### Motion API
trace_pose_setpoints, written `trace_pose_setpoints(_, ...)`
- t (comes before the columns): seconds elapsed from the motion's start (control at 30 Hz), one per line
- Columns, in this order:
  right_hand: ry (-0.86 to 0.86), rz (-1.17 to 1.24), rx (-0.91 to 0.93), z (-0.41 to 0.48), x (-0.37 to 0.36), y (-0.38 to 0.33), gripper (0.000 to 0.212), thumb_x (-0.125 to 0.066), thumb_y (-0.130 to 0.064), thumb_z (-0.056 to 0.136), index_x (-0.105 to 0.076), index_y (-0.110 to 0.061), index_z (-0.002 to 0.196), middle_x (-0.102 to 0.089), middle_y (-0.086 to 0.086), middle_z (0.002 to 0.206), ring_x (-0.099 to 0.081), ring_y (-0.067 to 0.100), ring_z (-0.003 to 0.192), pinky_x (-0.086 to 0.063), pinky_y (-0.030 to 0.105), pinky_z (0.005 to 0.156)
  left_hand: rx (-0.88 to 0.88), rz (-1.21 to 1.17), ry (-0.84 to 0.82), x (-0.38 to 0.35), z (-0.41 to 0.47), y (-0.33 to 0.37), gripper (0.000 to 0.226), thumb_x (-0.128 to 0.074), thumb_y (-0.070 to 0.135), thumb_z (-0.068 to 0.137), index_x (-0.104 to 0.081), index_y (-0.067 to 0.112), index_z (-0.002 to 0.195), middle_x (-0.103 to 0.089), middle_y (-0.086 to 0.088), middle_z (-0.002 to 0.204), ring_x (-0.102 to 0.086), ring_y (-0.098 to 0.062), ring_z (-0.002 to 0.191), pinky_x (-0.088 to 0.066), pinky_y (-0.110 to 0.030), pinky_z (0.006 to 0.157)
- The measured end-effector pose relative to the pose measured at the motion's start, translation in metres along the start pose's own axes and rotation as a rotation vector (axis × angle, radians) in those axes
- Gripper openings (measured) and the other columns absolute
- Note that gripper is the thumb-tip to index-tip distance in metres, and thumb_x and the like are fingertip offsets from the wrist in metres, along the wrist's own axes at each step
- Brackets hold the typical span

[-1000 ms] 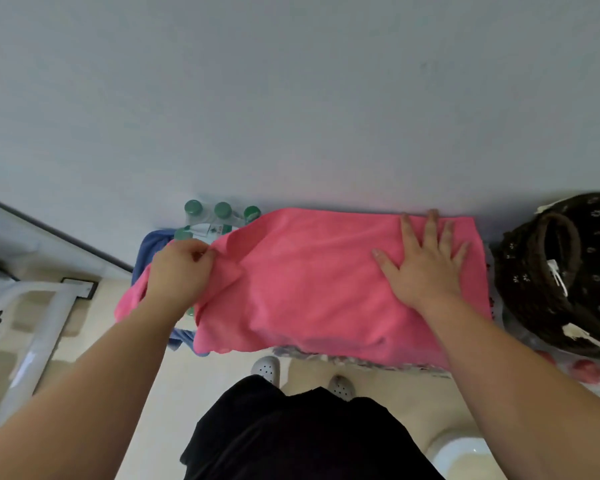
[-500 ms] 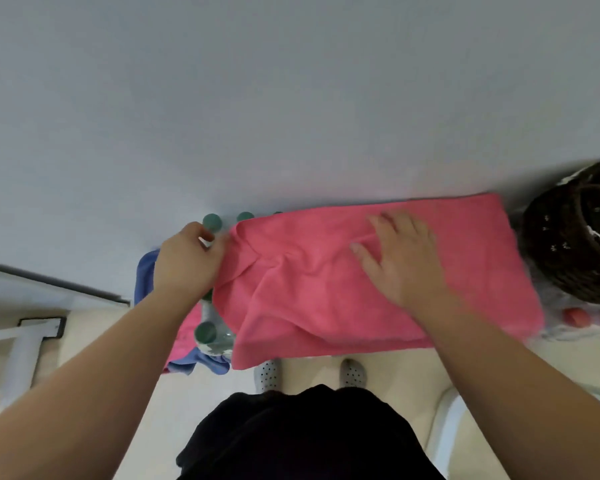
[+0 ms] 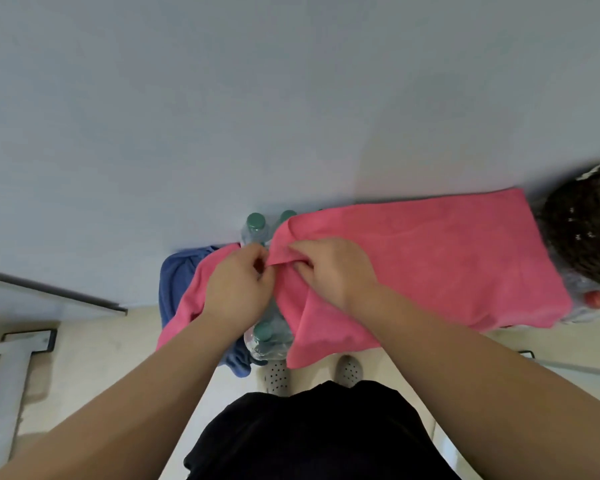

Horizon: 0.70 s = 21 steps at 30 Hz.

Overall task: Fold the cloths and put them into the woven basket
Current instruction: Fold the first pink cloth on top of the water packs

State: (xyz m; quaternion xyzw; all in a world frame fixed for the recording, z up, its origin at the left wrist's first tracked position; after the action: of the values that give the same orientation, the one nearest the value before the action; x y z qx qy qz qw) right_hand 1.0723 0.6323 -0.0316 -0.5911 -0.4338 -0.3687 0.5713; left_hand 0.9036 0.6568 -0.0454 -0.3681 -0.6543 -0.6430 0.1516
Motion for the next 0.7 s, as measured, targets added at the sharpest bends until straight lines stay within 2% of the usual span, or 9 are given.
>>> trace_pose_setpoints(0.13,0.078,0.045,-0.018,0.021,0.016,-0.009,0.023,-0.057,-0.031,0.091,-0.073,-0.027,0.108,-0.075,0.003,0.1,-0.067,0.033,0.094,-0.049,0.038,0.073,0.062,-0.195,-0.001,0.009,0.005,0.012,0.016,-0.058,0.03,0.096,-0.054,0.017,0.087,-0.064,-0.006,0.065,-0.06,-0.021,0.059,-0.049,-0.041,0.06)
trace_pose_setpoints(0.23,0.179,0.165,-0.089,0.036,0.033,-0.014,0.027,-0.054,-0.026,0.088,-0.076,-0.021,0.104,-0.076,0.001,0.096,-0.069,0.027,0.092,-0.053,0.038,0.078,0.186,-0.34,-0.049,0.008,0.004,0.011,0.011,-0.064,0.02,0.09,-0.054,0.016,0.094,-0.062,-0.008,0.059,-0.056,-0.021,0.053,-0.049,-0.038,0.058)
trace_pose_setpoints(0.3,0.23,0.283,-0.156,0.046,0.044,-0.013,0.024,-0.059,-0.02,0.086,-0.078,-0.019,0.101,-0.076,-0.002,0.098,-0.07,0.02,0.092,-0.053,0.036,0.085,0.214,-0.294,-0.092,0.003,0.0,0.01,0.018,-0.066,0.015,0.082,-0.059,0.018,0.098,-0.069,-0.003,0.064,-0.064,-0.019,0.06,-0.054,-0.036,0.064)
trace_pose_setpoints(0.37,0.247,0.352,-0.197,0.053,0.054,-0.015,0.025,-0.061,-0.013,0.084,-0.078,-0.018,0.102,-0.076,-0.003,0.103,-0.07,0.014,0.095,-0.052,0.033,0.093,0.171,-0.212,-0.118,-0.004,-0.005,0.01,0.008,-0.065,0.013,0.078,-0.065,0.012,0.086,-0.067,-0.007,0.065,-0.061,-0.019,0.062,-0.053,-0.037,0.064)
trace_pose_setpoints(0.43,0.207,0.402,-0.224,0.056,0.059,-0.016,0.031,-0.061,-0.009,0.083,-0.077,-0.017,0.108,-0.075,-0.001,0.108,-0.069,0.013,0.099,-0.051,0.033,0.098,0.134,-0.172,-0.121,-0.006,-0.009,0.013,0.015,-0.062,0.018,0.077,-0.062,0.003,0.072,-0.062,-0.015,0.065,-0.052,-0.025,0.057,-0.049,-0.043,0.06)
trace_pose_setpoints(0.5,0.118,0.499,-0.269,0.056,0.058,-0.013,0.038,-0.061,-0.006,0.084,-0.071,-0.014,0.119,-0.072,0.002,0.117,-0.068,0.011,0.105,-0.049,0.032,0.102,0.168,-0.24,-0.14,-0.005,-0.012,0.012,0.024,-0.06,0.025,0.08,-0.061,0.002,0.074,-0.061,-0.014,0.065,-0.053,-0.029,0.059,-0.049,-0.044,0.061)
trace_pose_setpoints(0.57,0.031,0.681,-0.343,0.053,0.053,-0.011,0.046,-0.06,-0.004,0.086,-0.063,-0.012,0.132,-0.069,0.003,0.121,-0.065,0.01,0.108,-0.049,0.029,0.103,0.231,-0.327,-0.136,0.001,-0.016,0.006,0.024,-0.054,0.024,0.092,-0.058,0.002,0.083,-0.054,-0.007,0.065,-0.048,-0.019,0.061,-0.042,-0.04,0.063)
trace_pose_setpoints(0.63,-0.049,0.852,-0.399,0.051,0.043,-0.015,0.05,-0.059,-0.003,0.088,-0.057,-0.013,0.137,-0.067,0.001,0.103,-0.062,0.011,0.094,-0.05,0.027,0.09,0.288,-0.302,-0.077,0.009,-0.017,-0.002,0.026,-0.045,0.026,0.1,-0.055,0.003,0.091,-0.053,-0.001,0.073,-0.046,-0.016,0.067,-0.039,-0.036,0.065)
trace_pose_setpoints(0.7,-0.118,0.938,-0.426,0.05,0.028,-0.023,0.051,-0.058,-0.004,0.09,-0.054,-0.014,0.14,-0.056,-0.001,0.086,-0.053,0.014,0.083,-0.046,0.03,0.079,0.31,-0.291,-0.004,0.017,-0.019,-0.006,0.026,-0.043,0.029,0.102,-0.054,0.006,0.094,-0.053,0.0,0.076,-0.045,-0.014,0.067,-0.038,-0.033,0.062)
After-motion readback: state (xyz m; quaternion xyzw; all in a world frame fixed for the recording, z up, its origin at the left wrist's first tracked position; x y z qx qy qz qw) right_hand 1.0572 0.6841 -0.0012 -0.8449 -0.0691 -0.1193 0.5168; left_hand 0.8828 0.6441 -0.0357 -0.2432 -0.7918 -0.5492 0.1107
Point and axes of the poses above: each hand's wrist, its own z-axis towards the middle knuckle, its own x-axis out of the back of the hand, y = z × x, the point moved 3 cm from there along z, towards the middle knuckle
